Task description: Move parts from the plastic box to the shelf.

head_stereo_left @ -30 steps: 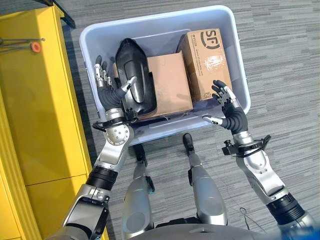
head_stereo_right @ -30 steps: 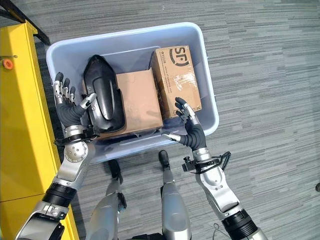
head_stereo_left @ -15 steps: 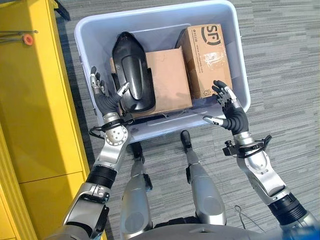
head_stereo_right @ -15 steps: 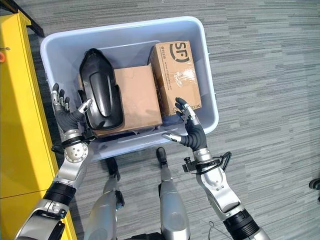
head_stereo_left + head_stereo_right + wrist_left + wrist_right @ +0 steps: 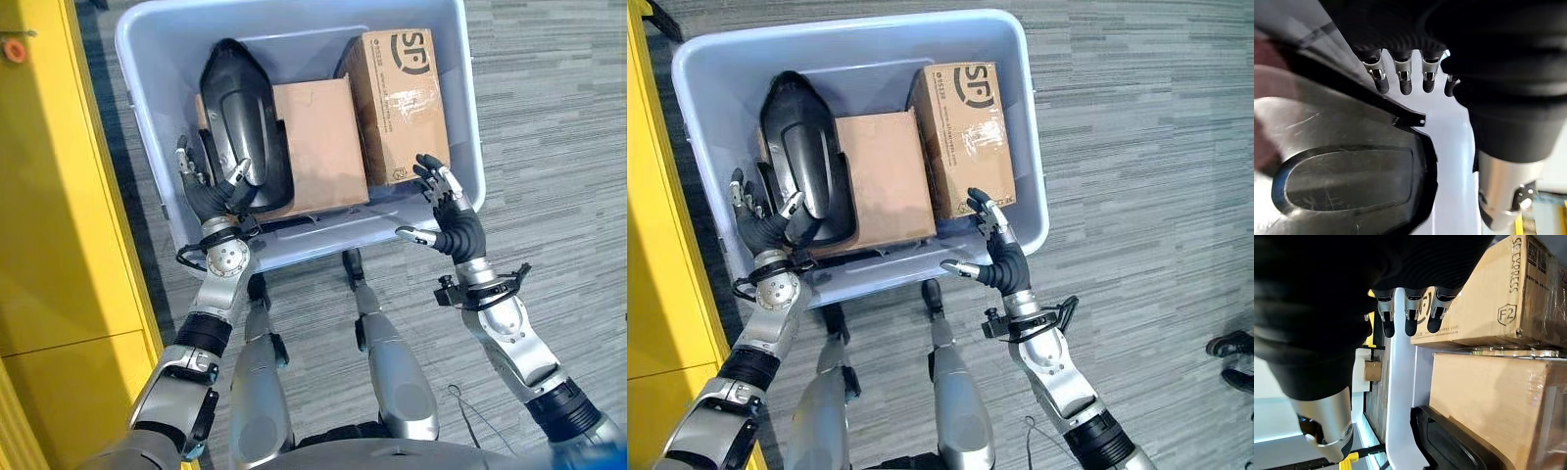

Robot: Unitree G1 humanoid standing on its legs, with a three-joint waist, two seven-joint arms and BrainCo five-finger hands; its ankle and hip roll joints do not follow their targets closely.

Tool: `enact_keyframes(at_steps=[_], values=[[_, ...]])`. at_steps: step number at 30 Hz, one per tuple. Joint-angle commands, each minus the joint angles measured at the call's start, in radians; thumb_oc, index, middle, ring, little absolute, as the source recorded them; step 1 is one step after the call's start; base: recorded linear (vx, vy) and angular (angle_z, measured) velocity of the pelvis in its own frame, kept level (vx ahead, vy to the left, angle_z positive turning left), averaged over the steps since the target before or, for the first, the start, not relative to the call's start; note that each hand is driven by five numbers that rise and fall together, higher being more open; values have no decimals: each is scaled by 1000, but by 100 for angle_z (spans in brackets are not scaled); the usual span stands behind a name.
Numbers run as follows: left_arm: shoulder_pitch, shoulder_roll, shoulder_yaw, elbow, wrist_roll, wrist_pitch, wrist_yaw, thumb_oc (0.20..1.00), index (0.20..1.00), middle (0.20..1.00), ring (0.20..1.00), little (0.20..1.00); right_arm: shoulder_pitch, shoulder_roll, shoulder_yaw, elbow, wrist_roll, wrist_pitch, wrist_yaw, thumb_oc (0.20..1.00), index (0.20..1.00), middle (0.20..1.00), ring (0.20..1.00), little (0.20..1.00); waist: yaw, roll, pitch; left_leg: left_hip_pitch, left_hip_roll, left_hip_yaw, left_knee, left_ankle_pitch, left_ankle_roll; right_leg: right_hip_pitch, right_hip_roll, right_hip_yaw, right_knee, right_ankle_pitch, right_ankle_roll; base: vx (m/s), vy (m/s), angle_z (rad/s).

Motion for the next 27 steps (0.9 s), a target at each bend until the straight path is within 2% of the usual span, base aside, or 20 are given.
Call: enact_keyframes(at_steps=[1, 7, 11, 15, 16, 17, 18, 19, 22, 27], values=[[-71, 18, 61, 60, -45, -66, 19, 1000, 1000, 1000, 1000, 1000, -10, -33, -46, -47, 33, -74, -1, 1000, 1000, 1000, 1000, 1000, 6, -30, -6, 31, 94, -50, 73, -13, -65, -24, -76, -8, 74, 55, 81, -64, -31, 1], [-118, 40, 81, 90, -78, -85, 40, 1000, 1000, 1000, 1000, 1000, -19, -39, -48, -52, 55, -84, -6, 1000, 1000, 1000, 1000, 1000, -4, -46, 15, -102, 93, -92, 203, -48, -66, -94, -66, -17, 141, 42, 70, -71, -47, 9], [-149, 64, 85, 103, -80, -88, 56, 1000, 1000, 1000, 1000, 1000, -26, -44, -49, -58, 69, -93, -7, 1000, 1000, 1000, 1000, 1000, -14, -47, 9, -215, 93, -126, 293, -79, -66, -185, -42, -27, 227, 15, 64, -73, -47, 8], [-226, 111, 63, 201, -75, -39, 47, 1000, 1000, 1000, 1000, 1000, -28, -38, -52, -56, 73, -91, -8, 1000, 1000, 1000, 1000, 1000, -32, -41, -3, -309, 92, -150, 337, -92, -62, -275, -27, -41, 272, 3, 58, -29, -12, -1], [-233, 117, 56, 222, -65, -19, 41, 878, 878, 878, 878, 878, -29, -39, -53, -57, 71, -91, -7, 1000, 1000, 1000, 1000, 1000, -34, -40, -3, -313, 93, -149, 338, -92, -61, -280, -25, -42, 273, 3, 57, 0, 0, 0], [-247, 121, 49, 248, -60, -6, 38, 460, 460, 460, 460, 460, -30, -42, -53, -57, 69, -91, -6, 1000, 1000, 1000, 1000, 1000, -36, -40, -3, -317, 93, -150, 339, -92, -60, -284, -26, -43, 275, 3, 57, -11, 12, 3], [-258, 120, 39, 264, -60, 2, 31, 200, 200, 200, 200, 200, -28, -44, -53, -58, 70, -91, -5, 1000, 1000, 1000, 1000, 1000, -40, -40, -3, -316, 92, -151, 337, -92, -60, -285, -26, -41, 275, 4, 57, 0, 0, 0], [-270, 127, 19, 298, -37, 30, 17, 200, 200, 200, 200, 200, -21, -49, -57, -62, 68, -90, 1, 1000, 1000, 1000, 1000, 1000, -43, -37, -6, -314, 91, -152, 333, -90, -60, -284, -26, -41, 272, 6, 58, -8, 11, -4], [-281, 129, -15, 346, -13, 62, -20, 200, 200, 200, 200, 200, -8, -63, -64, -69, 66, -90, 12, 1000, 1000, 1000, 1000, 1000, -46, -26, -15, -292, 85, -145, 312, -83, -59, -272, -29, -41, 261, 5, 57, -15, 49, -2], [-248, 109, -41, 314, 6, 72, -58, 200, 200, 200, 200, 200, -5, -61, -64, -61, 76, -83, 26, 1000, 1000, 1000, 1000, 1000, -36, -10, -28, -213, 77, -129, 248, -59, -59, -208, -43, -40, 219, 21, 61, 0, 0, 0]])
